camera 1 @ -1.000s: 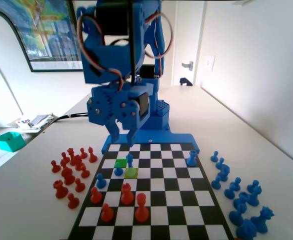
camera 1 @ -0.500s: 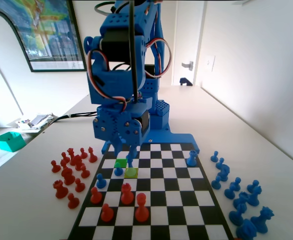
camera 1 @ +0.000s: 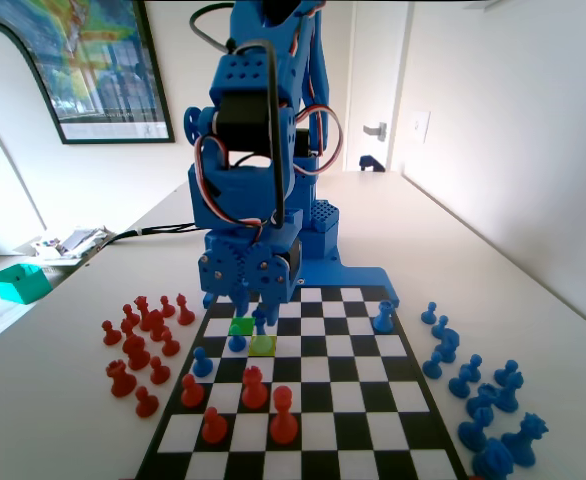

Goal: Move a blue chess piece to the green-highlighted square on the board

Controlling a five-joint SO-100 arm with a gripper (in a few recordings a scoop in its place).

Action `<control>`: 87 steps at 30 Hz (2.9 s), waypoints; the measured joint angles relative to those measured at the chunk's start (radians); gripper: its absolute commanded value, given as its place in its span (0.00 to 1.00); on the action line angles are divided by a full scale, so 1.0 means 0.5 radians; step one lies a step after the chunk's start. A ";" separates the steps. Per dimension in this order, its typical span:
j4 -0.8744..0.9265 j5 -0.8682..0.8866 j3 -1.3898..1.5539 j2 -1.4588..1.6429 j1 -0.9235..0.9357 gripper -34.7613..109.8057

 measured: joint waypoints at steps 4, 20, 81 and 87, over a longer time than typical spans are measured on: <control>-0.058 -0.006 0.003 -0.021 0.009 0.34; -0.144 -0.071 0.003 -0.086 0.021 0.28; -0.040 -0.488 0.169 -0.009 0.316 0.35; -0.046 -0.540 0.172 -0.012 0.316 0.40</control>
